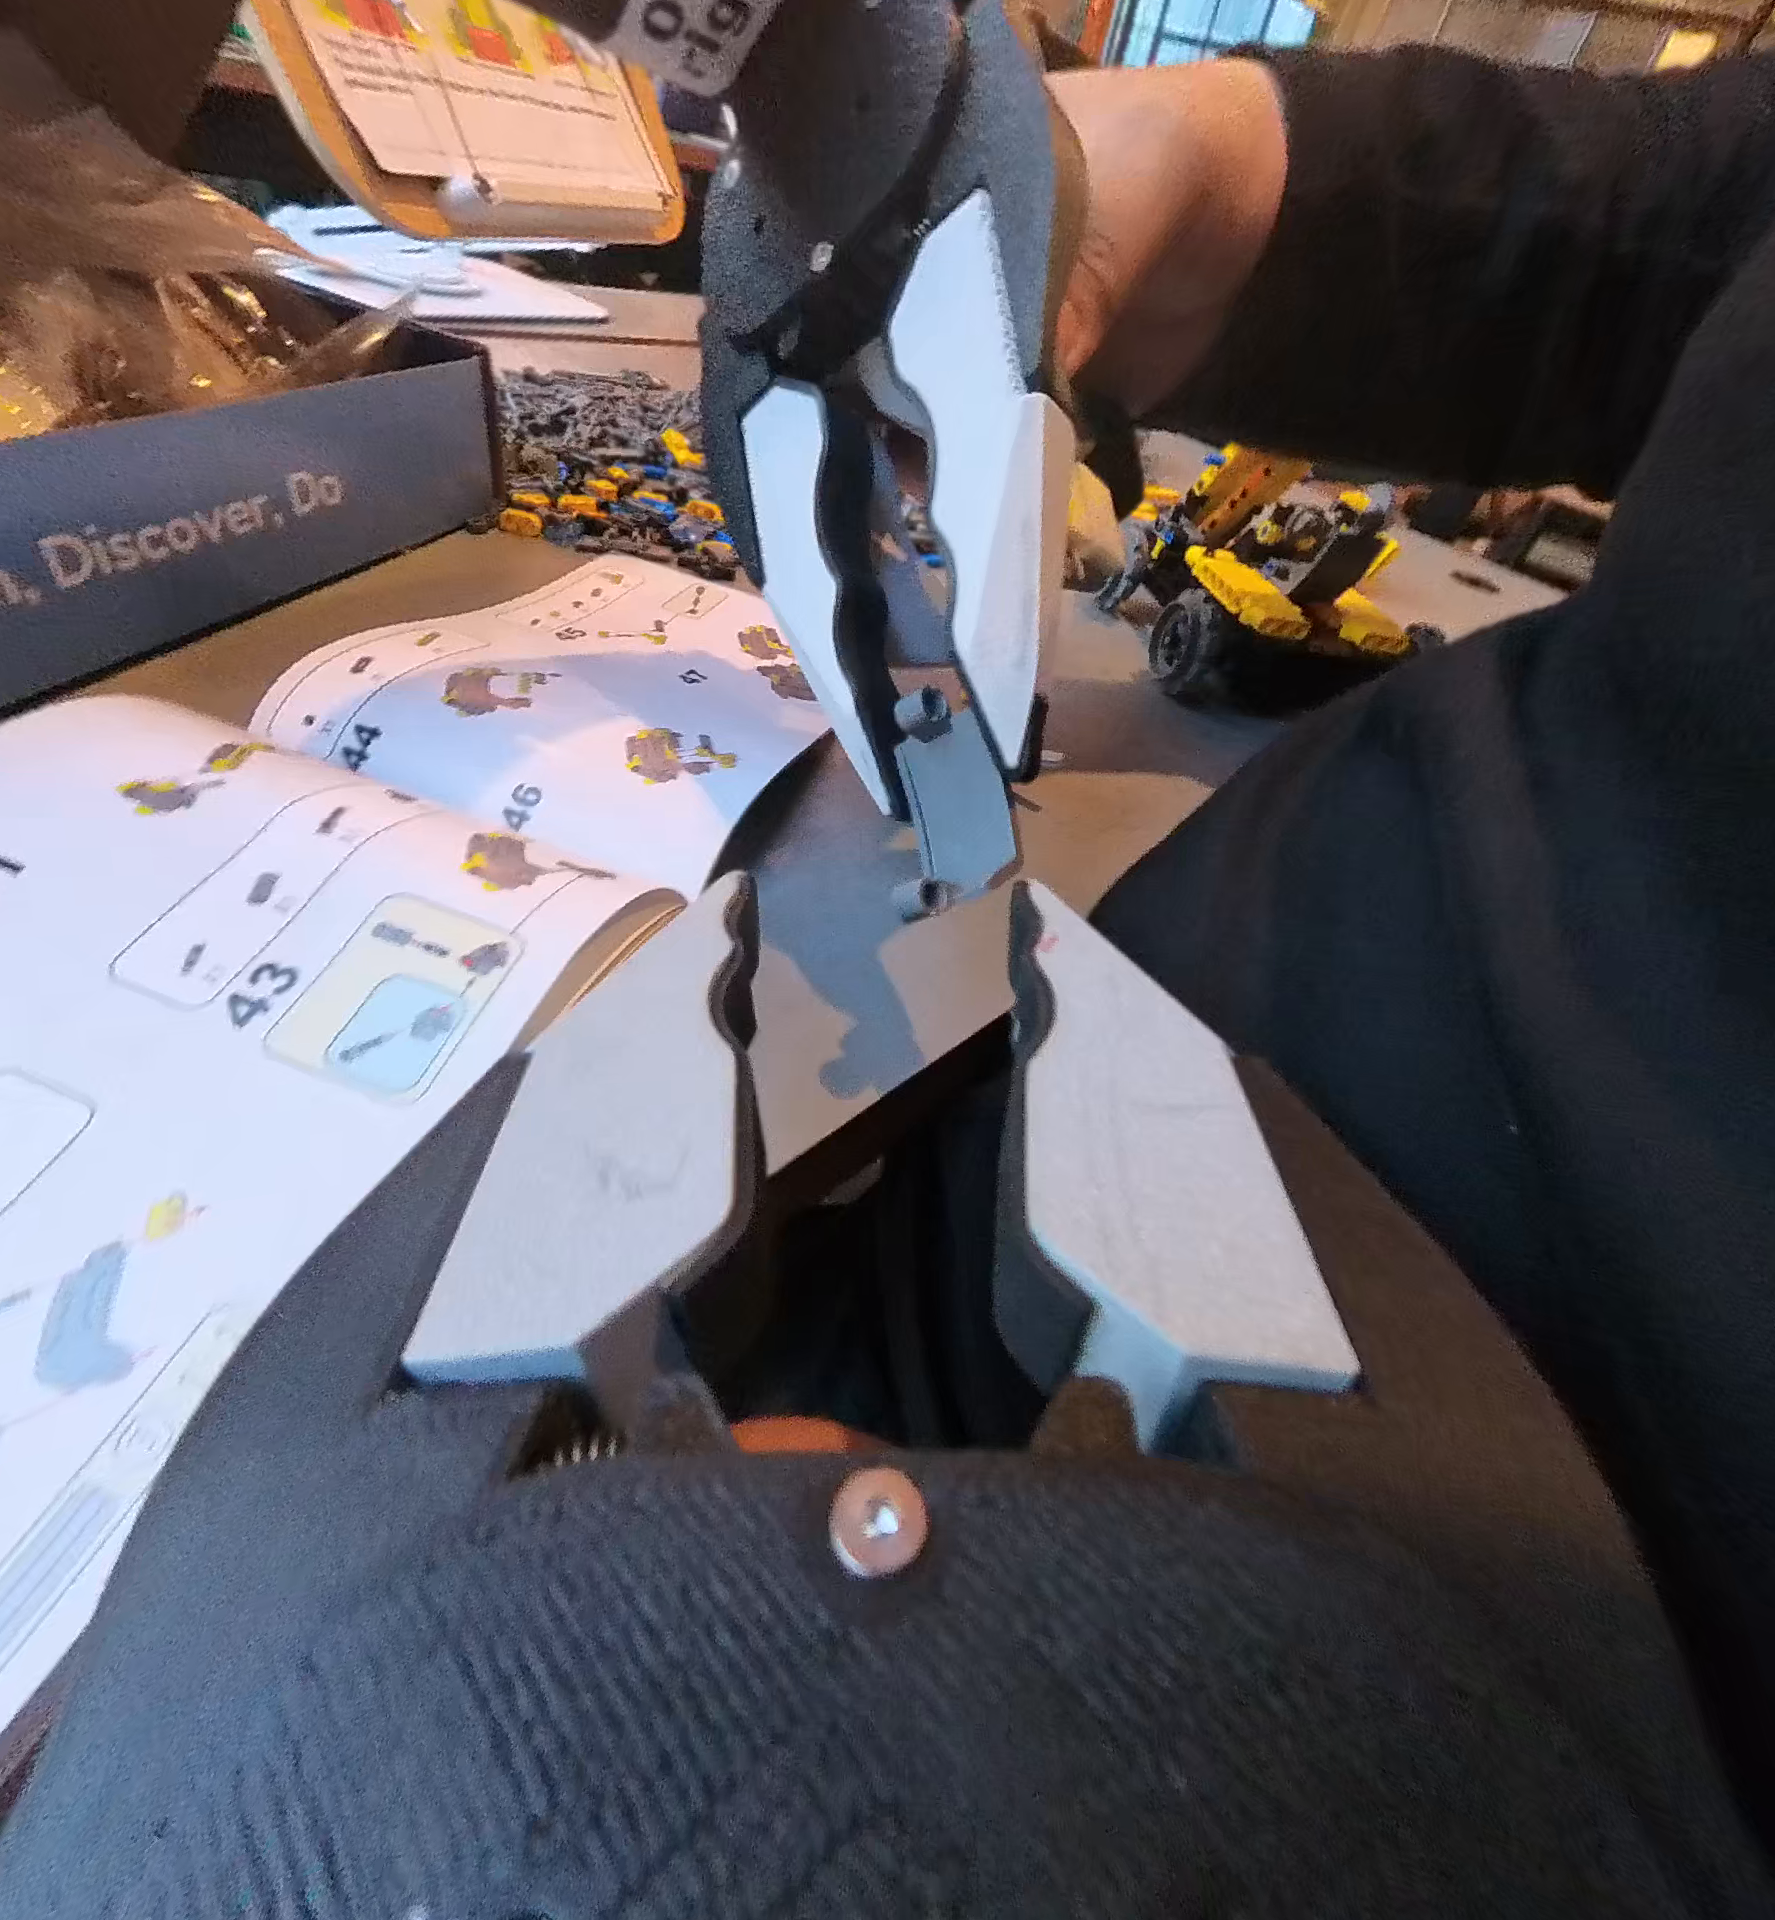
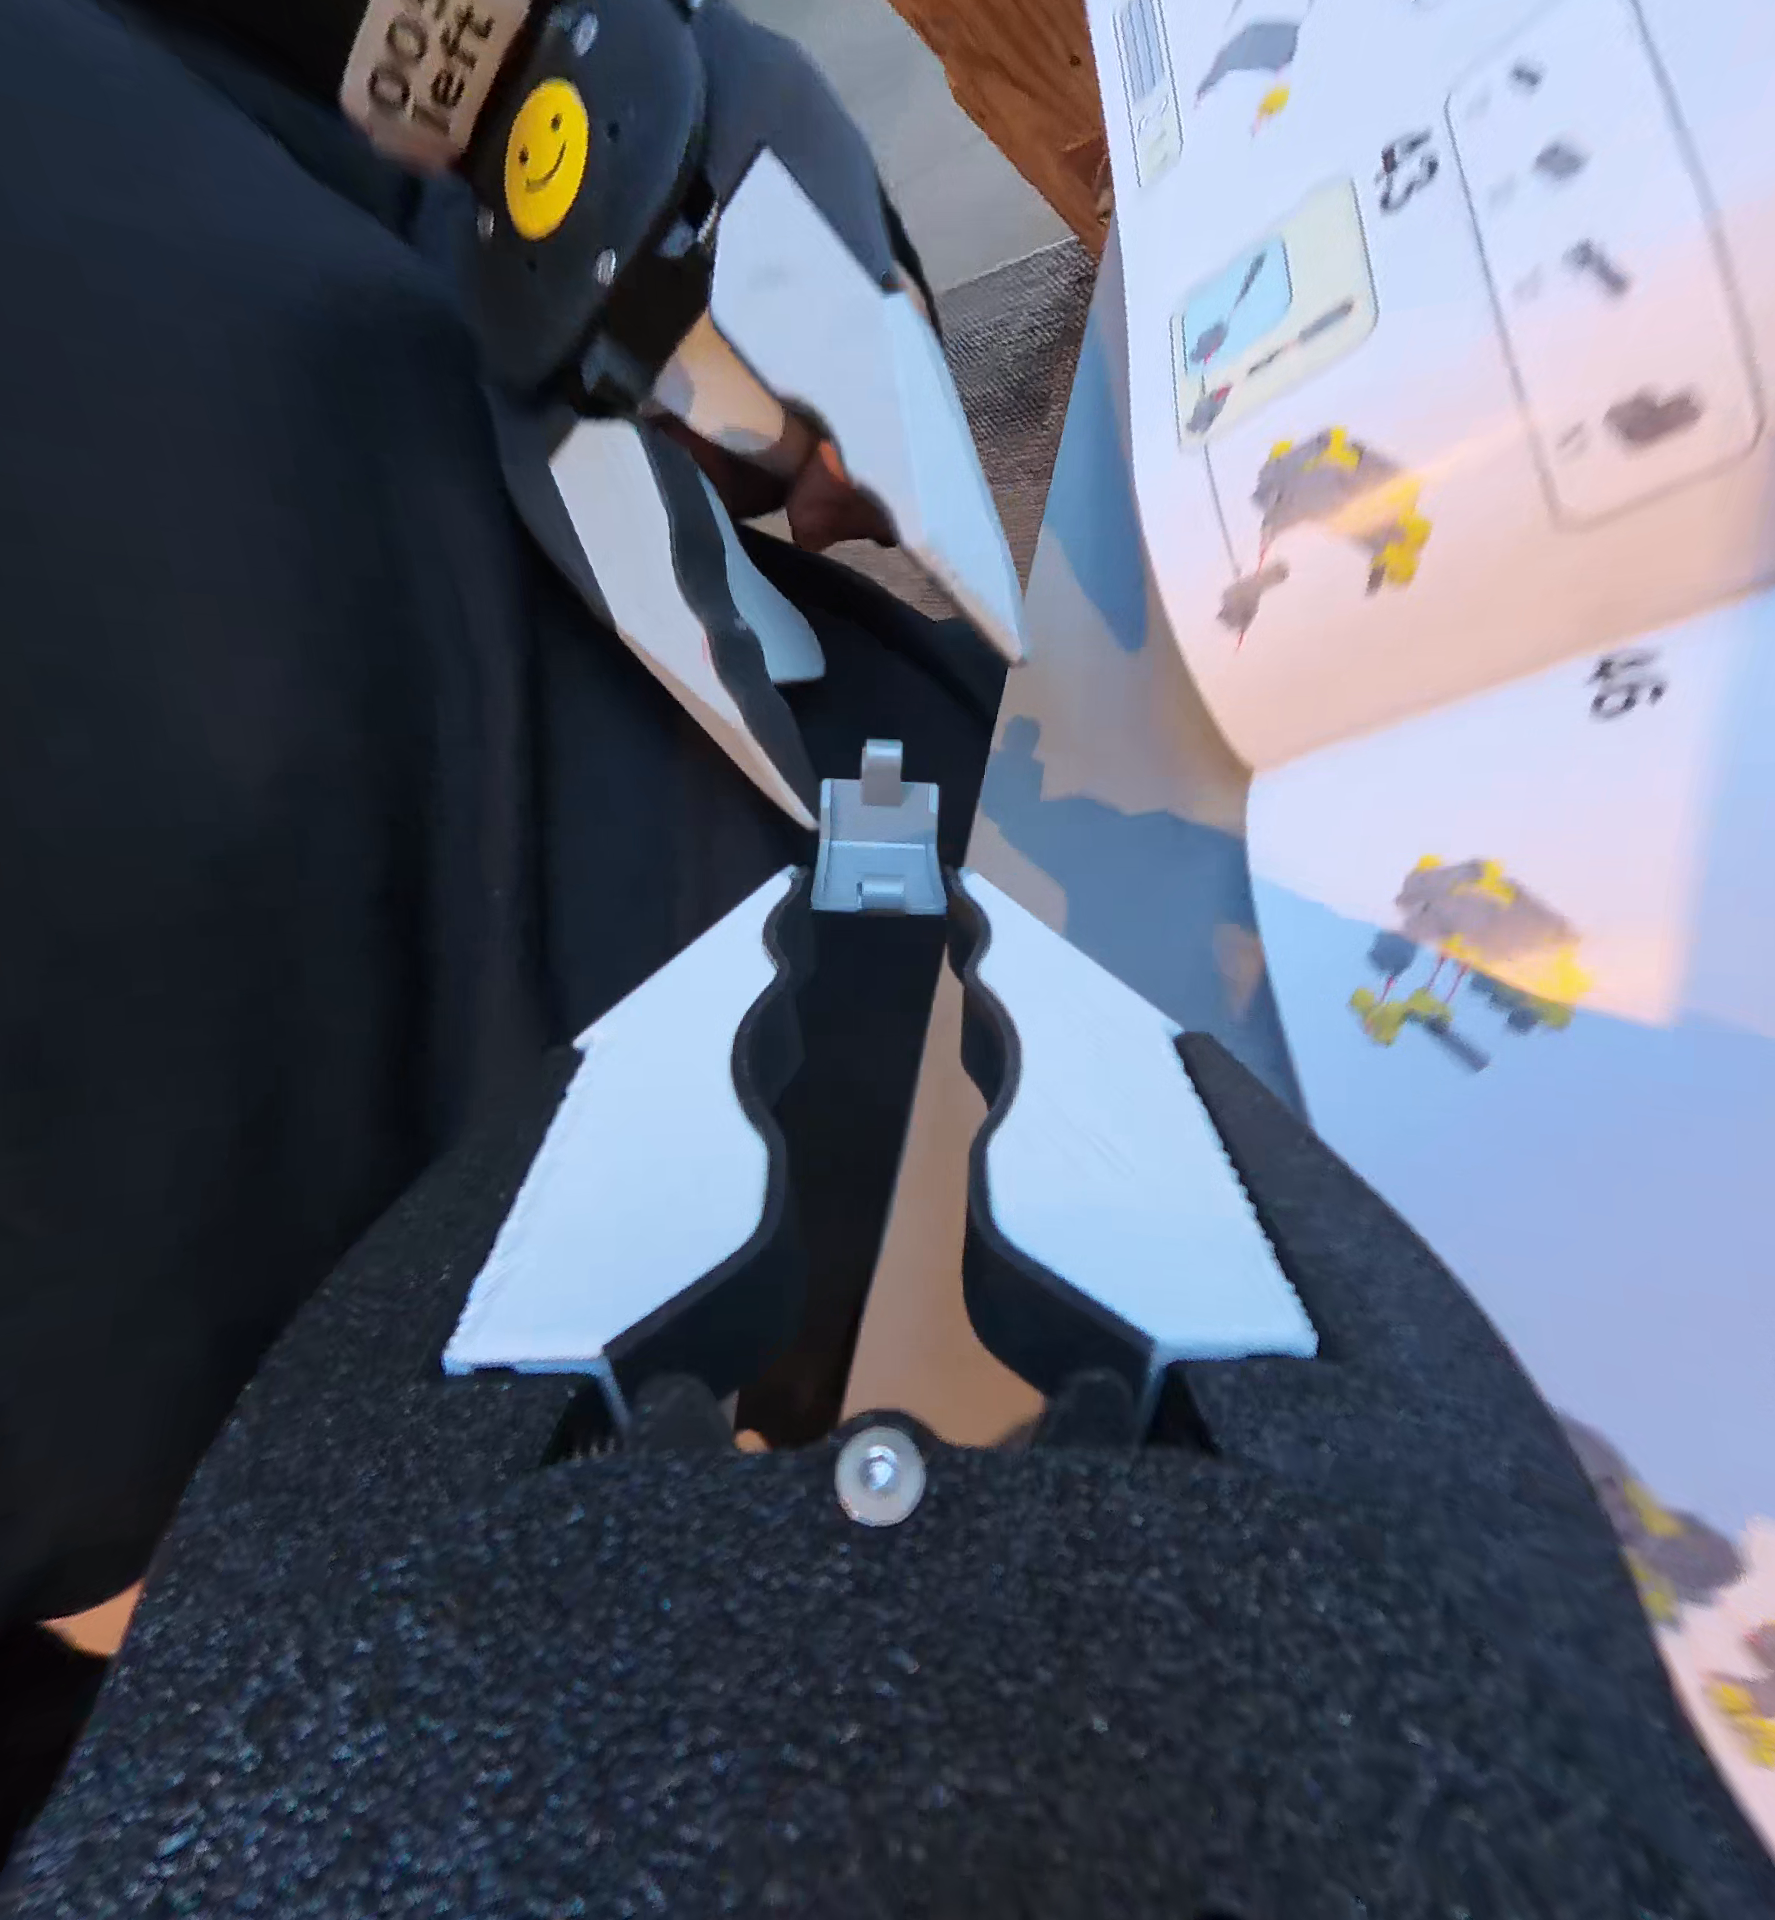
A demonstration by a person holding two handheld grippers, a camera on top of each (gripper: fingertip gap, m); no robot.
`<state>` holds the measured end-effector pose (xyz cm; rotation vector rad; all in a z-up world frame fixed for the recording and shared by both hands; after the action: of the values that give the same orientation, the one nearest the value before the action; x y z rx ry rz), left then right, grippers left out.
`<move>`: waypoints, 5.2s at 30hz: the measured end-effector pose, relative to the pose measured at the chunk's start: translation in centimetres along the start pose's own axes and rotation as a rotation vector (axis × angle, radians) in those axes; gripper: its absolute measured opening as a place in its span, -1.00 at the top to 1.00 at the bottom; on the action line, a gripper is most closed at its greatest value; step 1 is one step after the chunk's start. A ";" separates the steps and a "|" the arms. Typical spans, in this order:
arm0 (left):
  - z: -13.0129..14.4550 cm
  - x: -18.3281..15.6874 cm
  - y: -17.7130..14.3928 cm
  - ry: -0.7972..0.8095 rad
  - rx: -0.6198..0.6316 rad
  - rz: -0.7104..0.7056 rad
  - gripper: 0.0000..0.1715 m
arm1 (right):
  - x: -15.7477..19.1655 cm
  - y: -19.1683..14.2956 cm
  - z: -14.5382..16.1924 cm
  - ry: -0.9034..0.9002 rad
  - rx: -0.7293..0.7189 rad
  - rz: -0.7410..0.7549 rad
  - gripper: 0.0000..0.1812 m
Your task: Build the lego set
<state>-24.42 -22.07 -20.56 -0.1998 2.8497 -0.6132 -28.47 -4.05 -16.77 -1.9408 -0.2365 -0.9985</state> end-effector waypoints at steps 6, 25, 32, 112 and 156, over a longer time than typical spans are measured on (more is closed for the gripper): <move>-0.7 -1.6 1.6 0.093 0.026 0.042 0.73 | -0.1 -0.2 1.6 0.104 -0.046 -0.075 0.73; -0.5 -3.2 2.7 0.230 0.041 0.058 0.98 | 0.1 -0.2 2.9 0.157 -0.139 -0.036 0.74; -0.5 -2.2 3.2 0.039 0.023 0.122 0.98 | 0.2 -0.5 3.4 0.157 -0.179 0.084 0.75; -2.0 -2.7 4.5 0.050 0.098 0.096 0.58 | 11.4 -1.9 18.0 0.164 -0.342 1.036 0.69; 2.0 -1.5 1.6 -0.044 0.088 0.235 0.58 | 1.0 -0.8 11.1 0.201 0.082 0.750 0.92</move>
<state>-22.58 -21.16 -22.75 0.1327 2.7405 -0.6729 -22.12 5.06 -18.35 -1.6270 0.5249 -0.6492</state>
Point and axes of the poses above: each gripper's, where its closed fingertips meet, y out along the fingers, z out of its underside, x = y × z across the jaws, the point moved 10 cm from there along -y, back along the fingers, and after that the axes turned 12 degrees about x, right-handed, at the moved point
